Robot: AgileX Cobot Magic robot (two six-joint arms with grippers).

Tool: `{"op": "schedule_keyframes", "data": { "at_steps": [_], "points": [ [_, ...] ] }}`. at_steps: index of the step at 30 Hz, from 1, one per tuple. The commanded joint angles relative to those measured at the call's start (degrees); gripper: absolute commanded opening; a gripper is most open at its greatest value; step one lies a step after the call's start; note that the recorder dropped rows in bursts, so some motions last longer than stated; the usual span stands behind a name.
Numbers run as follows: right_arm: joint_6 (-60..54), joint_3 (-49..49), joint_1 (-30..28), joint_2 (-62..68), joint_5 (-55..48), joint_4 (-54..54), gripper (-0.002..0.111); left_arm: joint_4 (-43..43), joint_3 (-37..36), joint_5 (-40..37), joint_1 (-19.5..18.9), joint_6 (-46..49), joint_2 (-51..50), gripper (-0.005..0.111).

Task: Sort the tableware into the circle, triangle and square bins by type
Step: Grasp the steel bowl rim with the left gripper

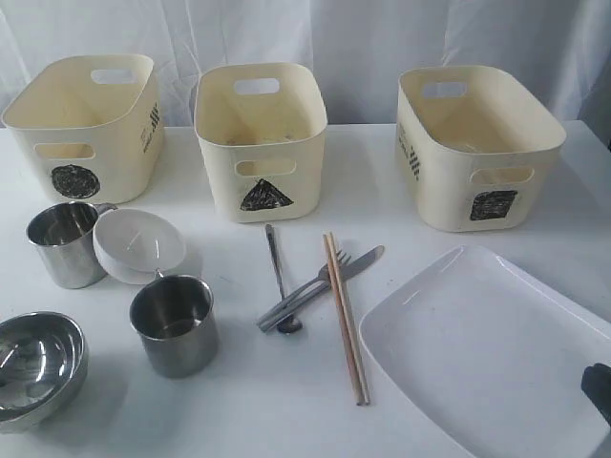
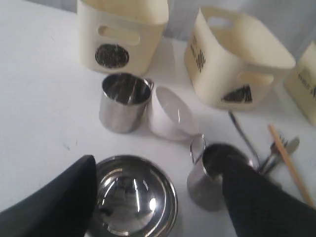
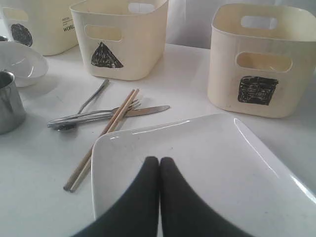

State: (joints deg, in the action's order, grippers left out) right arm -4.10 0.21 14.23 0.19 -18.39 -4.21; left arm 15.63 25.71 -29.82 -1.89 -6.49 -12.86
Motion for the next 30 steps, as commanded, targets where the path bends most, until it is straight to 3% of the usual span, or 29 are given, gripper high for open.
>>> {"op": "schedule_keyframes", "data": {
  "at_steps": [1,5,9,14,23,30],
  "points": [
    [-0.04,-0.21,0.13,-0.19,0.47,-0.27,0.000,0.56,10.58,-11.23,0.33,7.41,-14.34,0.070],
    [-0.04,-0.21,0.13,-0.19,0.34,-0.27,0.000,-3.65,18.48,-16.27,0.33,8.04,-28.73,0.070],
    [-0.04,-0.21,0.13,-0.19,0.34,-0.27,0.000,-5.52,21.87,-18.55,0.33,8.04,-38.66,0.070],
    [-0.04,-0.21,0.13,-0.19,0.34,-0.27,0.000,-1.97,22.03,-19.16,0.33,13.92,-46.94,0.070],
    [-0.04,-0.21,0.13,-0.19,0.34,-0.27,0.000,-10.31,22.03,-14.67,0.33,14.20,-56.98,0.070],
    [-0.04,-0.21,0.13,-0.19,0.34,-0.27,0.000,-10.08,19.95,-8.68,0.33,14.20,-65.65,0.070]
  ]
}}
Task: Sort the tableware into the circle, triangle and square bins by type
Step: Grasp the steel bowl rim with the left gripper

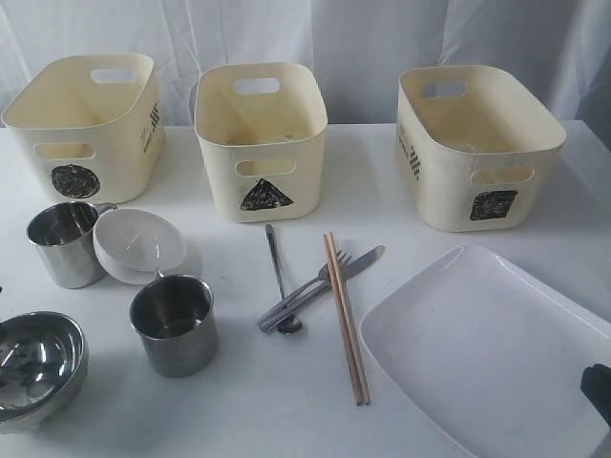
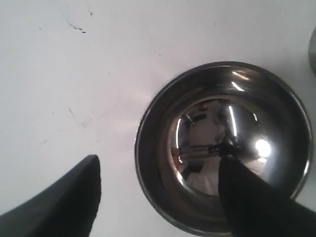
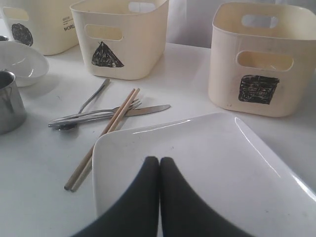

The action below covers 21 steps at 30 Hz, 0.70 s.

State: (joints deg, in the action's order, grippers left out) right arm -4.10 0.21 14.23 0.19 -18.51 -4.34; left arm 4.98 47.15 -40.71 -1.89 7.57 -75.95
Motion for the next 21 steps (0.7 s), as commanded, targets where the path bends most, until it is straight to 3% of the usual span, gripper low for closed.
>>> {"op": "schedule_keyframes", "data": {
  "at_steps": [1,17,21],
  "points": [
    [-0.04,-0.21,0.13,-0.19,0.46,-0.14,0.000,0.57,-1.79,2.54,0.33,0.14,-3.08,0.070],
    [-0.04,-0.21,0.13,-0.19,0.46,-0.14,0.000,1.24,-2.69,8.96,0.33,0.04,-13.44,0.069],
    [-0.04,-0.21,0.13,-0.19,0.46,-0.14,0.000,1.62,-2.69,9.78,0.33,-0.08,-14.07,0.050]
  ]
}}
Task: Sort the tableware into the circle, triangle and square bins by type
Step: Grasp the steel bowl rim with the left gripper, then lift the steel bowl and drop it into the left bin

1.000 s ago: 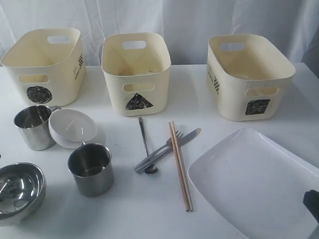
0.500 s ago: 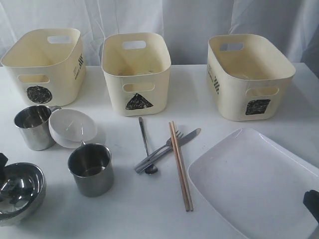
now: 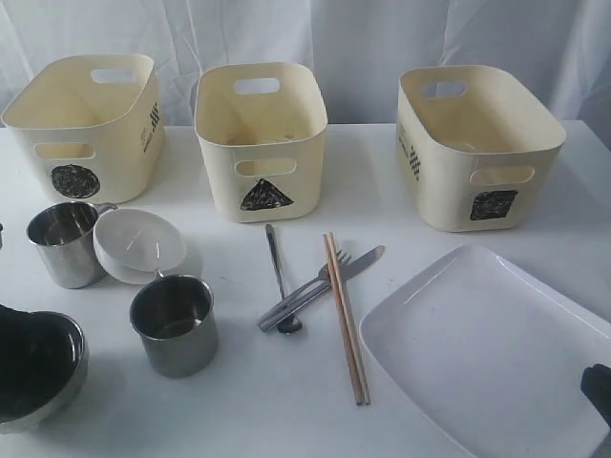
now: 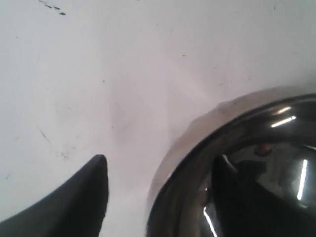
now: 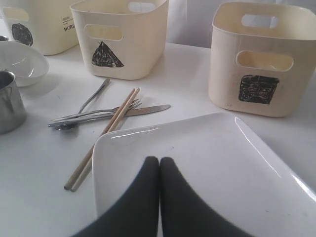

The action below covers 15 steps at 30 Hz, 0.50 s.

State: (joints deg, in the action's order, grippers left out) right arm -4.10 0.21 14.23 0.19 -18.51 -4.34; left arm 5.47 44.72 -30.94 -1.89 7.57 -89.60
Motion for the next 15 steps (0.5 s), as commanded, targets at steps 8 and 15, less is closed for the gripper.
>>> {"op": "schedule_keyframes", "data": {
  "at_steps": [8,15],
  "points": [
    [-0.04,-0.21,0.13,-0.19,0.55,-0.14,0.000,1.01,0.07,-3.32,0.33,-0.07,-0.09,0.000],
    [-0.04,-0.21,0.13,-0.19,0.55,-0.14,0.000,1.94,4.21,-9.71,0.33,-0.07,10.89,0.000]
  ]
}}
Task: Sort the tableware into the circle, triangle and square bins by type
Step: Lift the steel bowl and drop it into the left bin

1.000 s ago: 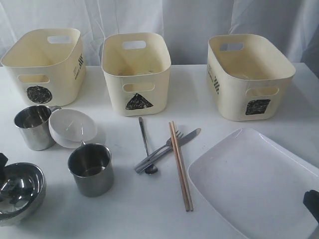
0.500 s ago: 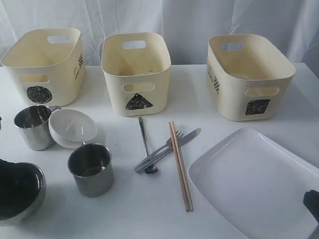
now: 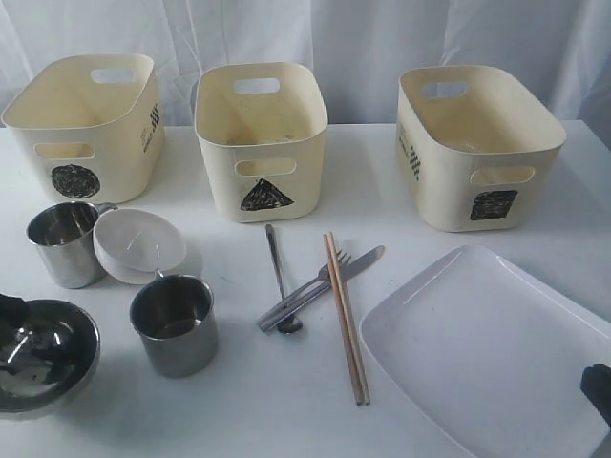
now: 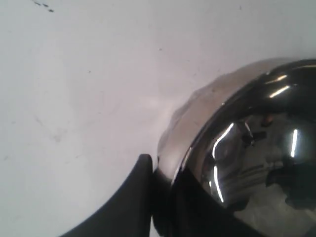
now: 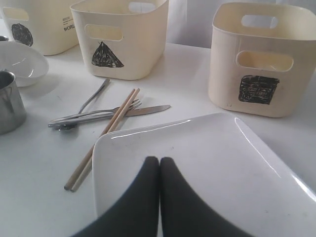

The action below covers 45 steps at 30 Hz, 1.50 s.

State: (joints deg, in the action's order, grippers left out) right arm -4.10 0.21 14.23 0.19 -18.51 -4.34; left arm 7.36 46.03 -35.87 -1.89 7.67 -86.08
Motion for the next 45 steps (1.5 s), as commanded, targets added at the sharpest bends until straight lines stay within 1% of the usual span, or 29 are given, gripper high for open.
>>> {"op": "schedule_keyframes", "data": {
  "at_steps": [1,5,9,15,19,22,26,28,31,35,37,38,40,44,45],
  "points": [
    [-0.04,-0.21,0.13,-0.19,0.55,-0.14,0.000,0.15,4.32,-5.05,0.33,-0.18,9.86,0.000],
    [-0.04,-0.21,0.13,-0.19,0.55,-0.14,0.000,0.02,12.02,-3.91,0.33,-0.18,17.33,0.000],
    [-0.04,-0.21,0.13,-0.19,0.55,-0.14,0.000,-2.85,21.16,0.28,0.33,-0.37,17.32,0.000],
    [-0.04,-0.21,0.13,-0.19,0.55,-0.14,0.000,-5.91,35.05,5.65,-0.33,-1.54,4.95,0.000],
    [-0.04,-0.21,0.13,-0.19,0.55,-0.14,0.000,-7.72,45.01,9.46,-0.33,-1.89,-5.94,0.000],
    [-0.04,-0.21,0.13,-0.19,0.55,-0.14,0.000,-9.50,51.40,10.95,-0.63,-1.89,-13.17,0.000],
    [-0.04,-0.21,0.13,-0.19,0.55,-0.14,0.000,-9.09,57.05,13.82,-2.65,-5.98,-21.10,0.000],
    [-0.04,-0.21,0.13,-0.19,0.55,-0.14,0.000,-8.93,59.38,14.83,-3.50,-6.55,-24.38,0.000],
    [-0.04,-0.21,0.13,-0.19,0.55,-0.14,0.000,-7.82,61.93,15.76,-3.79,-6.55,-28.03,0.000],
    [-0.04,-0.21,0.13,-0.19,0.55,-0.14,0.000,-3.87,63.00,19.79,-3.66,-6.30,-31.62,0.000],
    [-0.04,-0.21,0.13,-0.19,0.55,-0.14,0.000,-2.92,63.61,20.16,-3.39,-5.91,-33.02,0.000],
    [-0.04,-0.21,0.13,-0.19,0.55,-0.14,0.000,-2.79,63.96,20.16,-3.28,-5.62,-33.45,0.002],
    [-0.04,-0.21,0.13,-0.19,0.55,-0.14,0.000,-2.67,64.00,19.84,-3.02,-4.57,-34.19,0.010],
    [-0.04,-0.21,0.13,-0.19,0.55,-0.14,0.000,-2.22,64.00,19.68,-3.02,-4.33,-34.42,0.037],
    [-0.04,-0.21,0.13,-0.19,0.55,-0.14,0.000,-2.22,64.15,19.41,-3.02,-4.33,-34.31,0.043]
  ]
}}
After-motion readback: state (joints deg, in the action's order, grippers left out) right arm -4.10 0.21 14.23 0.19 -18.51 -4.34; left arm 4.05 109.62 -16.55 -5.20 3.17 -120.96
